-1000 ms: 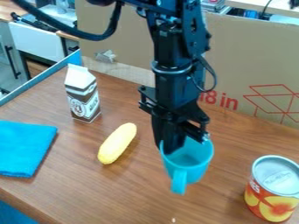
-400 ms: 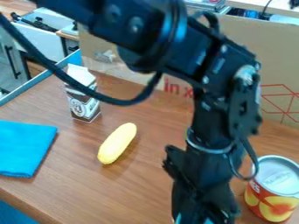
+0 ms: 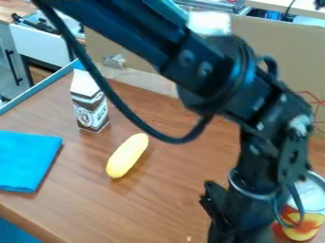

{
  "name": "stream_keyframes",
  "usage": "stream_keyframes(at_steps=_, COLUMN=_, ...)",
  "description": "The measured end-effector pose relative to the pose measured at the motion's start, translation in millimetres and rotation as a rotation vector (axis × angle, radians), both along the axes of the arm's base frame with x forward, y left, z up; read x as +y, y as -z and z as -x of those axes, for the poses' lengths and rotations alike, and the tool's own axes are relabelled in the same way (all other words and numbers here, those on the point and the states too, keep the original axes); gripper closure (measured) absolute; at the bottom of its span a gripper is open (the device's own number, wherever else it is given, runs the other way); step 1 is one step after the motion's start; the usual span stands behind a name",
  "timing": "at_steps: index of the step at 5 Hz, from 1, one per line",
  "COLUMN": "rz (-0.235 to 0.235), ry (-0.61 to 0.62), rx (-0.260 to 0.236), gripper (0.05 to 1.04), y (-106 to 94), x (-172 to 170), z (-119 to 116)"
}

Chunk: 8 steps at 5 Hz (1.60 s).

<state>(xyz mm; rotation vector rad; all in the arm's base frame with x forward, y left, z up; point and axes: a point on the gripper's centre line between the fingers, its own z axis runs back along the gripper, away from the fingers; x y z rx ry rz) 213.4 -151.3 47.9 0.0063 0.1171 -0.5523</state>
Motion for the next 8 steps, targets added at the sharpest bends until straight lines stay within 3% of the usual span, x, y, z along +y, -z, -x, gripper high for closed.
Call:
stream_keyframes(at_steps=2, rz=0.018, ry=-0.012, rx=-0.037, gripper=0.961, y=6.6, x=-6.7, z=-5.7)
stream_keyframes(at_steps=3, rz=0.029, ry=-0.042, rx=-0.012, gripper=0.782, y=9.8, x=-6.3, z=0.5)
stream_keyframes(at_steps=4, rz=0.034, ry=-0.062, rx=-0.024, gripper=0.529, y=3.1, x=-3.7, z=1.9)
stream_keyframes(at_steps=5, rz=0.067, ry=-0.099, rx=-0.062, gripper=0.224, y=-14.3, x=4.6, z=0.1)
stream_keyframes(at_steps=6, rz=0.129, ry=-0.158, rx=-0.135, gripper=0.067, y=-43.7, x=14.8, z=-0.6)
stream_keyframes(at_steps=7, rz=0.104, ry=-0.287, rx=-0.166, gripper=0.073, y=-64.1, x=46.2, z=-0.5)
stream_keyframes(at_steps=8, rz=-0.057, ry=-0.349, rx=-0.141, gripper=0.075, y=-68.3, x=85.6, z=4.1)
